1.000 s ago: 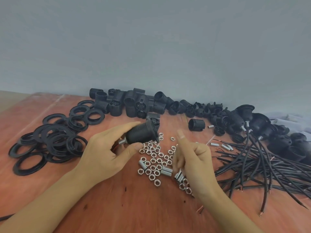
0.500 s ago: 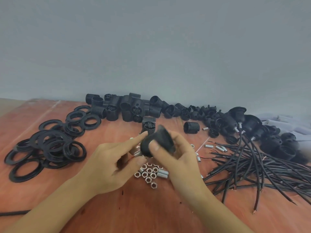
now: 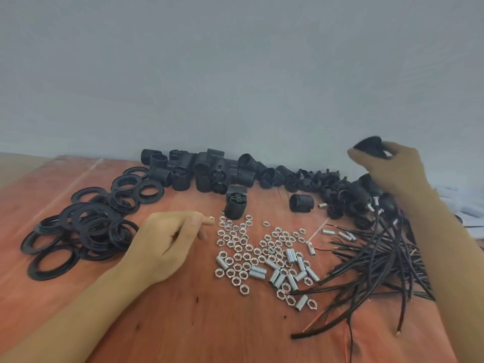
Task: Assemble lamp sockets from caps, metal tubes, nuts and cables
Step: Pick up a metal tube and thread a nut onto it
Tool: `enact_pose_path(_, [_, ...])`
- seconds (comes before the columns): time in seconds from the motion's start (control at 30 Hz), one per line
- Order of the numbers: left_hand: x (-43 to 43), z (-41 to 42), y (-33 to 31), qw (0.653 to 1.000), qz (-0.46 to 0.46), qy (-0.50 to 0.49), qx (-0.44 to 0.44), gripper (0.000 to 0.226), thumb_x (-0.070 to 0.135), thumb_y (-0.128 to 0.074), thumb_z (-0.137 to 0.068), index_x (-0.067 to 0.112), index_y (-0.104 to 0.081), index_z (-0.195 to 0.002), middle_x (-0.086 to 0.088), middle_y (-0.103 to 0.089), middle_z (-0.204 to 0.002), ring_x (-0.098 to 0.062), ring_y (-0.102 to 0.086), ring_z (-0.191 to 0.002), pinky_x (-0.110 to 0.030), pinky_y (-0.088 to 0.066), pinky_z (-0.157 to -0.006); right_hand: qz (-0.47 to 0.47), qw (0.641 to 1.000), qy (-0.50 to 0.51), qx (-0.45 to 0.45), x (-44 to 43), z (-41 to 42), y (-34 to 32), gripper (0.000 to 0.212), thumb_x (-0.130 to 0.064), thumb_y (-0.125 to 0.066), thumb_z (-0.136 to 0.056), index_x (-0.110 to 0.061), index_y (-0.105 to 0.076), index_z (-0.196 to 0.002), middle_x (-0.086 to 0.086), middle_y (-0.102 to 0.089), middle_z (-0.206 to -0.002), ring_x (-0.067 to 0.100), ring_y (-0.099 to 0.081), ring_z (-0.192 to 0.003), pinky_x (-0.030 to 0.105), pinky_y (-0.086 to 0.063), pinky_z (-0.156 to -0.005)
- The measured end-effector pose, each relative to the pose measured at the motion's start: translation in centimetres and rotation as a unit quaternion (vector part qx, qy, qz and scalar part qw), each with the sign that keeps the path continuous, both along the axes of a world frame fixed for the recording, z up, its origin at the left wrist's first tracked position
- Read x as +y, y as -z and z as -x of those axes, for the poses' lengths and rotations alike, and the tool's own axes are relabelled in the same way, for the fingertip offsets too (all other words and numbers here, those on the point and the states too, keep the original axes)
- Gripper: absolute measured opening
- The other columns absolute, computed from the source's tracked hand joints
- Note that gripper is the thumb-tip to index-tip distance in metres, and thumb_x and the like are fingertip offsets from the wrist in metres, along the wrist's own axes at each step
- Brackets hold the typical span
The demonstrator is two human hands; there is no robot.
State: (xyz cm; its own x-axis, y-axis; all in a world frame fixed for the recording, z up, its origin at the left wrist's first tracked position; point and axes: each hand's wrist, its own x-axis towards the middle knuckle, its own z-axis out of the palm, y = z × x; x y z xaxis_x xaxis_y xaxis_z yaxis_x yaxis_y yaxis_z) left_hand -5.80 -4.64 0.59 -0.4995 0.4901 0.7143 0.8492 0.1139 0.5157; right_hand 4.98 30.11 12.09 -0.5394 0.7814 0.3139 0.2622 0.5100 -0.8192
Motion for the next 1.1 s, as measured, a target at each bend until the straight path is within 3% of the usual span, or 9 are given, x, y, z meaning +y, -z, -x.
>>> enact_pose_path(0.07, [0.1,0.4,0.0,1.000,0.001,-0.012,0.014,0.052,0.034,-0.033,-0.100,0.008,-0.076,-0.086,0.018,-0.068,-0.078,0.016,-0.056,-0.061,0.000,-0.035,-0.060,-0.069,0.994,0.038,-0.080,1.7,0.1,2.4,0.065,-0.036,-0.076,-0.080,-0.016,-0.054,-0.137,0.014,-0.064,-0.124,0.033,-0.062,-0.108,0.041,-0.051,-0.091])
enact_pose_path(0.2, [1.5,1.9,-1.2,0.993,0.035,-0.058,0.098,0.052,0.036,-0.035,-0.099,0.009,-0.077,-0.082,0.013,-0.068,-0.073,0.016,-0.051,-0.059,-0.003,-0.036,-0.057,-0.135,0.978,0.073,-0.140,2.7,-0.4,6.6,0.058,-0.026,-0.065,-0.090,-0.014,-0.046,-0.143,0.023,-0.052,-0.131,0.045,-0.054,-0.113,0.052,-0.046,-0.093])
enact_pose_path(0.3, [3.1,3.4,-1.8,0.991,0.045,-0.078,0.095,0.059,0.042,-0.032,-0.099,0.007,-0.075,-0.078,0.008,-0.071,-0.073,-0.004,-0.064,-0.064,-0.029,-0.052,-0.057,-0.181,0.959,0.112,-0.189,2.4,-0.8,8.1,0.064,-0.021,-0.058,-0.094,-0.011,-0.031,-0.151,0.026,-0.046,-0.140,0.048,-0.045,-0.123,0.056,-0.039,-0.099])
enact_pose_path(0.4, [4.4,4.0,-1.4,0.988,0.082,-0.097,0.083,0.060,0.044,-0.030,-0.098,0.006,-0.067,-0.070,0.002,-0.065,-0.065,-0.016,-0.062,-0.061,-0.039,-0.049,-0.057,-0.210,0.951,0.116,-0.194,1.1,-0.8,8.1,0.069,-0.020,-0.055,-0.094,-0.012,-0.021,-0.154,0.024,-0.040,-0.147,0.046,-0.038,-0.131,0.057,-0.031,-0.105])
enact_pose_path(0.5, [5.0,3.6,-0.4,0.978,0.113,-0.124,0.123,0.038,0.039,-0.045,-0.095,0.018,-0.066,-0.072,0.010,-0.061,-0.069,-0.009,-0.055,-0.060,-0.029,-0.047,-0.052,-0.225,0.959,0.074,-0.157,-1.3,-0.7,7.7,0.072,-0.023,-0.055,-0.094,-0.012,-0.018,-0.155,0.020,-0.034,-0.153,0.041,-0.033,-0.138,0.056,-0.028,-0.109])
enact_pose_path(0.6, [5.3,3.4,-0.1,0.967,0.155,-0.141,0.143,0.011,0.027,-0.066,-0.088,0.019,-0.072,-0.091,0.010,-0.067,-0.090,-0.012,-0.061,-0.078,-0.023,-0.046,-0.059,-0.229,0.968,-0.016,-0.103,-5.0,0.0,7.0,0.072,-0.024,-0.055,-0.094,-0.011,-0.018,-0.155,0.019,-0.036,-0.153,0.036,-0.032,-0.140,0.054,-0.031,-0.111])
enact_pose_path(0.83, [4.7,2.6,0.3,0.960,0.204,-0.150,0.115,0.016,0.027,-0.069,-0.086,0.017,-0.068,-0.098,0.006,-0.066,-0.099,-0.019,-0.059,-0.085,-0.036,-0.048,-0.075,-0.214,0.940,-0.235,-0.122,-13.7,1.3,8.4,0.079,-0.038,-0.054,-0.095,-0.023,-0.007,-0.156,0.002,-0.034,-0.154,0.022,-0.026,-0.141,0.039,-0.028,-0.112])
enact_pose_path(0.97, [3.7,2.2,1.0,0.950,0.239,-0.171,0.105,0.017,0.030,-0.068,-0.087,0.021,-0.073,-0.101,0.009,-0.067,-0.101,-0.018,-0.058,-0.092,-0.031,-0.039,-0.077,-0.300,0.896,-0.215,-0.248,-14.7,1.2,9.6,0.060,-0.050,-0.049,-0.094,-0.023,-0.033,-0.145,-0.002,-0.046,-0.136,0.023,-0.039,-0.129,0.036,-0.030,-0.104])
enact_pose_path(1.1, [3.1,2.1,1.0,0.945,0.259,-0.170,0.109,0.023,0.034,-0.056,-0.087,0.024,-0.075,-0.096,0.012,-0.070,-0.097,-0.018,-0.061,-0.091,-0.030,-0.034,-0.075,-0.303,0.887,-0.249,-0.243,-14.9,-0.4,10.7,0.044,-0.057,-0.045,-0.094,-0.035,-0.054,-0.131,-0.014,-0.051,-0.125,0.013,-0.040,-0.121,0.030,-0.024,-0.102])
